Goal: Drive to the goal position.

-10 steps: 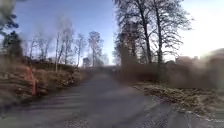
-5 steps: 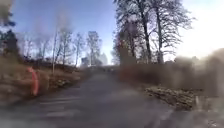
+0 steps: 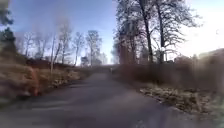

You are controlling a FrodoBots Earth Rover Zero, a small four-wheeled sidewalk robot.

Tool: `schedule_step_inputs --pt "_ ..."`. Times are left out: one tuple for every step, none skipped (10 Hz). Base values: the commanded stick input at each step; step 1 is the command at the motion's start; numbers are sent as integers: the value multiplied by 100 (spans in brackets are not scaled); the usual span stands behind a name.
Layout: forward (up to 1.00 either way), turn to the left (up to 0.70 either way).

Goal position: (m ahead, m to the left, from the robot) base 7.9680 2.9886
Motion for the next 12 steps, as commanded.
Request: schedule_step_inputs --pt "100 0" --pt "100 0" --pt "100 0" --pt "100 0" --pt "100 0" --pt "100 0" --pt "100 0" --pt "100 0" --pt "100 0" --pt "100 0" --pt "100 0" --pt "100 0"
